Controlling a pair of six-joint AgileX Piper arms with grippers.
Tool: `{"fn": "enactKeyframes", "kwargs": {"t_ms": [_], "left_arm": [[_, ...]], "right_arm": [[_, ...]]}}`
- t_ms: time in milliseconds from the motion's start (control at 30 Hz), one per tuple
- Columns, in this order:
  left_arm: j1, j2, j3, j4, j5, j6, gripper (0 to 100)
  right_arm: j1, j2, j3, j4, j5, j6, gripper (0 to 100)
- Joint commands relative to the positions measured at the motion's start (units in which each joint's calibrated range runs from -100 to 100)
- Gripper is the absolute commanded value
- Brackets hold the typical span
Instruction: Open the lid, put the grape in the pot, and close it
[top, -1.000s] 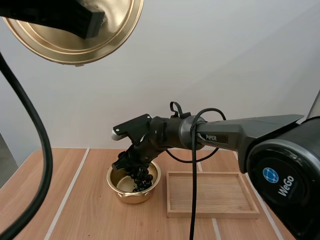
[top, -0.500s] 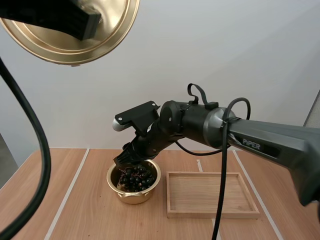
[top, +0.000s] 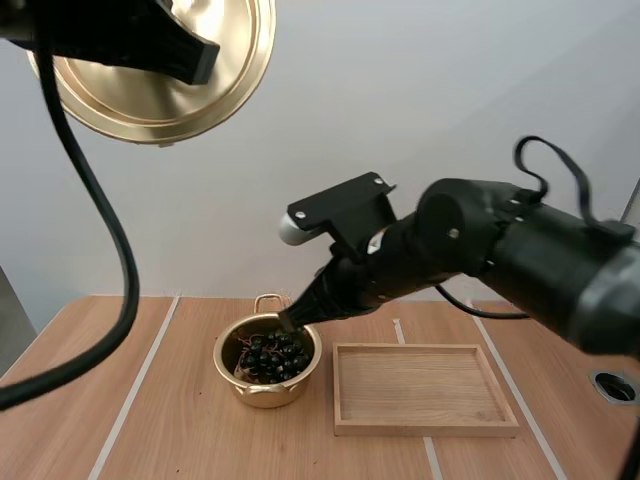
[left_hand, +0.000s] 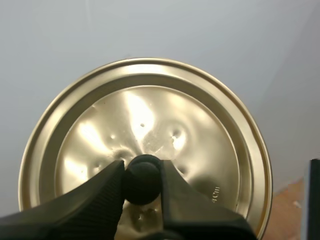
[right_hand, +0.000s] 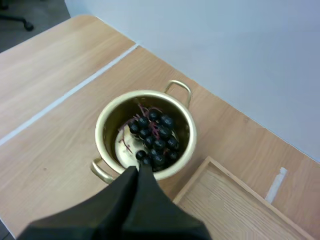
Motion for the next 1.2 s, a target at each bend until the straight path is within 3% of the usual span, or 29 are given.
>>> {"fn": "enactKeyframes", "kwargs": {"t_ms": [0, 200, 433, 700, 1167], "left_arm": [[-0.24, 4.6, -0.2, 0.2, 3.3, -0.6, 0], [-0.24, 13.2, 3.3, 0.2, 5.6, 1.9, 0], [-0.24, 23.0, 15.4, -0.7, -1.2, 4.6, 0], [-0.24, 31.5, 24.2, -10.0, -3.0, 13.2, 0], [-0.24, 43.5, 34.2, -11.4, -17.2, 18.3, 0]], "right_arm": [[-2.9, -10.0, 8.1, -0.7, 1.6, -0.1, 0], [-4.8, -23.4, 12.5, -0.9, 7.0, -0.1, 0], [-7.6, -33.8, 12.5, -1.1, 15.7, 0.7, 0], [-8.6, -35.3, 12.5, -1.2, 19.3, 1.0, 0], [-8.6, -35.3, 12.5, -2.6, 19.5, 1.1, 0]]}}
